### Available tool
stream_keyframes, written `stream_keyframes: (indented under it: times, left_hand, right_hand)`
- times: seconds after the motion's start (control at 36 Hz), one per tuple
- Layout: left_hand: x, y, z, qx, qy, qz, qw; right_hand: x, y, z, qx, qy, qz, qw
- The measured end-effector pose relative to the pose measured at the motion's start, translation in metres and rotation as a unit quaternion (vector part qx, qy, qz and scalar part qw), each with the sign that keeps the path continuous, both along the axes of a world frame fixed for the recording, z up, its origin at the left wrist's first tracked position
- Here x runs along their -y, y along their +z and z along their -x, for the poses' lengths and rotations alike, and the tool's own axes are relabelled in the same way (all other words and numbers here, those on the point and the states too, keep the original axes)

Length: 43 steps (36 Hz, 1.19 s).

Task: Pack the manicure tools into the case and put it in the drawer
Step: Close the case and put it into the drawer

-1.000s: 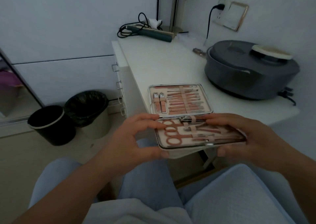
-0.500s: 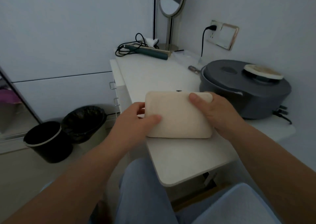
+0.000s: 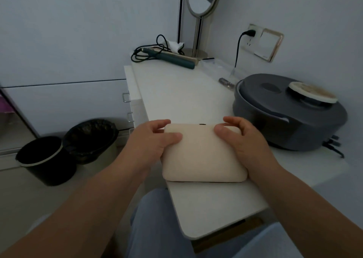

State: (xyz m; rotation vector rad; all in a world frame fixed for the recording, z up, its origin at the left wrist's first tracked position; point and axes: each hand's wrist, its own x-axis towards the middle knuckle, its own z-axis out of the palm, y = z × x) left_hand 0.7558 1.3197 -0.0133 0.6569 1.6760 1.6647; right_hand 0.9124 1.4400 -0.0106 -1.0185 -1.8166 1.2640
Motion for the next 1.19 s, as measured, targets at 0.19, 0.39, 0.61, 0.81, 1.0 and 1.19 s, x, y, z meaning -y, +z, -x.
stream_keyframes:
  times: [0.19, 0.39, 0.61, 0.81, 1.0, 1.19]
  left_hand:
    - [0.008, -0.001, -0.003, 0.04, -0.027, -0.048, 0.998]
    - [0.003, 0.012, -0.006, -0.03, -0.091, 0.023, 0.995]
    - [0.005, 0.011, -0.011, 0.012, -0.057, 0.013, 0.998]
    - [0.009, 0.017, -0.015, 0.065, -0.049, -0.015, 0.997]
    - [0.012, 0.029, -0.015, -0.037, -0.043, -0.048, 0.997]
    - [0.008, 0.046, 0.002, -0.334, -0.013, -0.062, 0.94]
  right_hand:
    - [0.002, 0.01, -0.001, -0.046, 0.081, 0.139, 0.986]
    - [0.005, 0.011, 0.001, -0.074, 0.096, 0.143, 0.982]
    - [-0.004, 0.022, -0.002, -0.012, 0.191, 0.219, 0.957]
    - [-0.007, 0.031, 0.001, 0.011, 0.219, 0.19, 0.957]
    - [-0.003, 0.041, 0.001, -0.026, 0.223, 0.107, 0.969]
    - [-0.008, 0.056, 0.006, 0.016, 0.169, -0.172, 0.97]
